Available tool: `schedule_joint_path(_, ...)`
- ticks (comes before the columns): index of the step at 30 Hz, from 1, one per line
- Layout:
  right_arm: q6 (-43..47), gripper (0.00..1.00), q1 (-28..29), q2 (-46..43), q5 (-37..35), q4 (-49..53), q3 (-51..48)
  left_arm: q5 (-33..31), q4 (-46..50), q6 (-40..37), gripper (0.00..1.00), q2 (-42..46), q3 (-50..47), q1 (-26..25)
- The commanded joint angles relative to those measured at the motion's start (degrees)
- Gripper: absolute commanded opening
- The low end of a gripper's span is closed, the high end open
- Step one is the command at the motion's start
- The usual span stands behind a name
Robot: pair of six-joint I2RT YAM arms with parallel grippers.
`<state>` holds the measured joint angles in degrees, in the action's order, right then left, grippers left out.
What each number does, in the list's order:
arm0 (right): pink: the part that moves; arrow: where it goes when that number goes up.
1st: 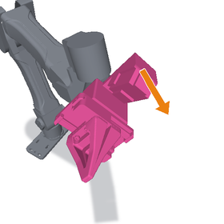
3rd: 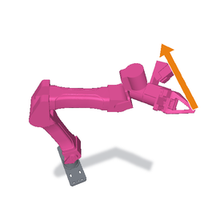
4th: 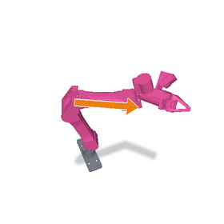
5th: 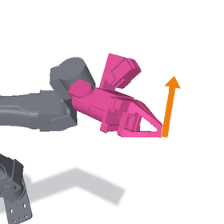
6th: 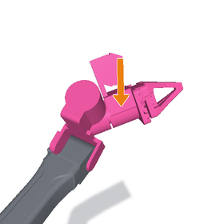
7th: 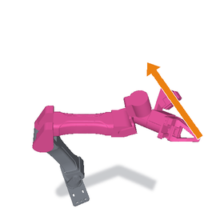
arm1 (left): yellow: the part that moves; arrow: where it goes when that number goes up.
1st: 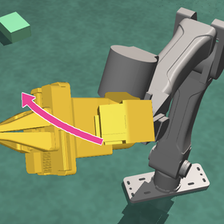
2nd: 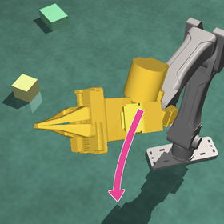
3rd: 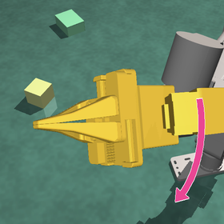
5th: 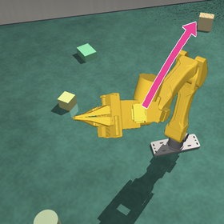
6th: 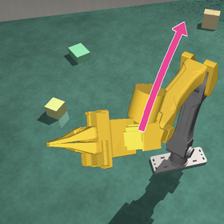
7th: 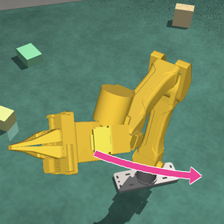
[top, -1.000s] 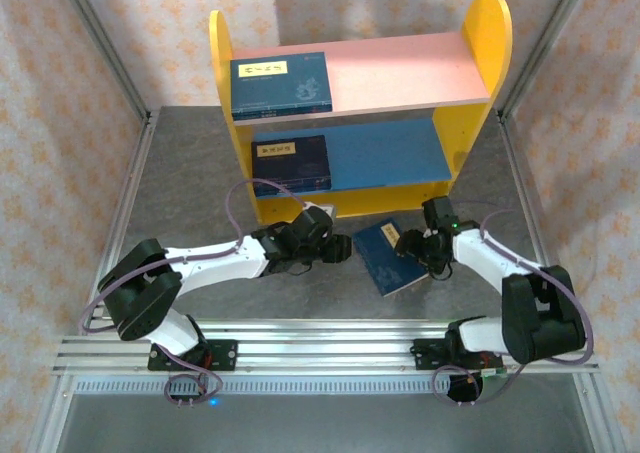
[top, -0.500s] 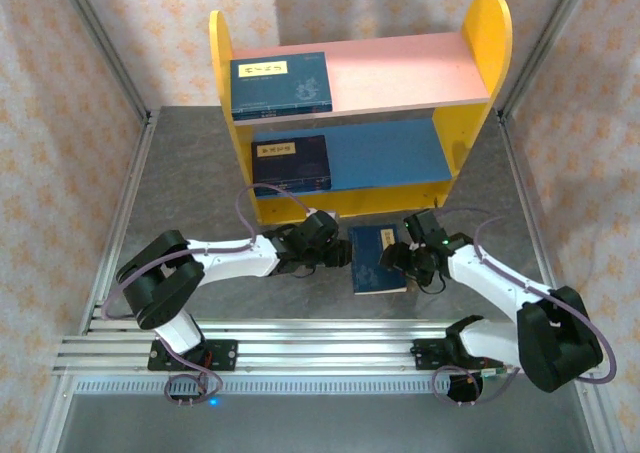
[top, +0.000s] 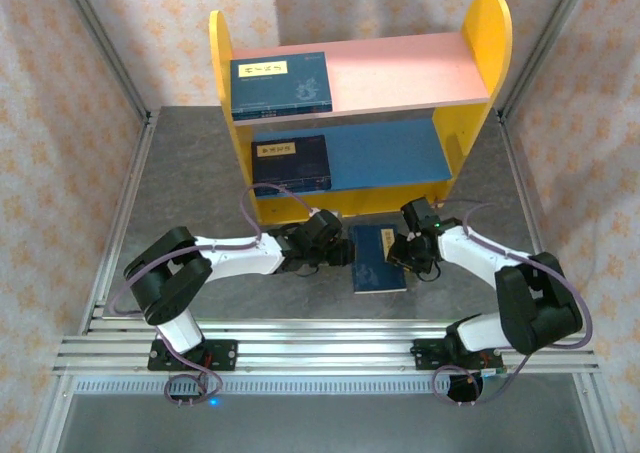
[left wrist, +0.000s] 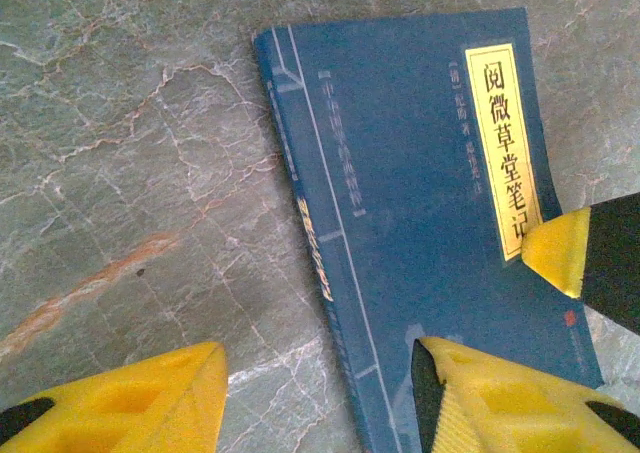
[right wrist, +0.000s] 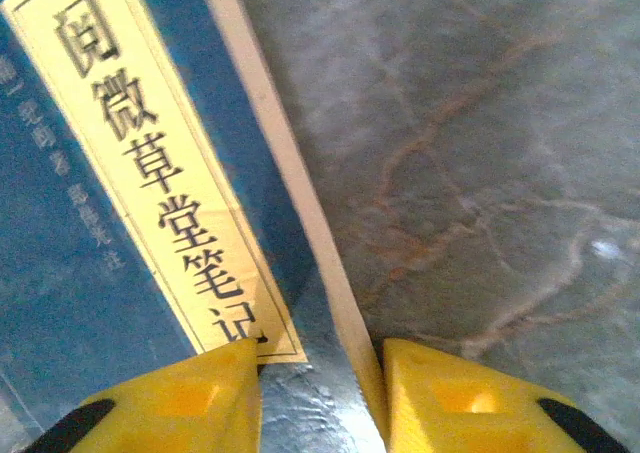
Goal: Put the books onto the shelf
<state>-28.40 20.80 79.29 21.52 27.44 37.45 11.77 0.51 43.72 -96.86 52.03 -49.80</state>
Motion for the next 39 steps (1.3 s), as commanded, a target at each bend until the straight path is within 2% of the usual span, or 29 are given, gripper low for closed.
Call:
schedule_joint_path(1,-0.51,0.30,0.01,1.94,0.60,-4.06,-2.43,-0.22,-0.54,1.26,0.52,-1.90,1.46,-0.30)
schedule_joint_path(13,-3.70,0.26,0.63,-0.75,5.21,-9.32,-11.64,0.91,0.68,0.40,0.52,-7.53,4.41,-0.30)
schedule_joint_path(20,-4.74,0.19,3.72,0.72,6.30,-12.37,-12.38,3.09,-0.15,0.75,0.51,-9.40,5.62,-0.31)
schedule_joint_path(26,-7.56,0.18,8.51,5.87,7.97,-19.06,-11.97,4.29,-1.44,1.13,0.51,-9.99,4.97,-0.30)
schedule_joint_path(33,-8.79,0.17,11.98,8.46,8.72,-22.61,-10.83,6.57,-5.42,1.71,0.50,-9.48,4.07,-0.50)
schedule_joint_path(39,-8.51,0.17,12.39,8.68,9.07,-22.78,-10.56,8.27,-10.54,2.68,0.50,-3.98,1.34,-0.63)
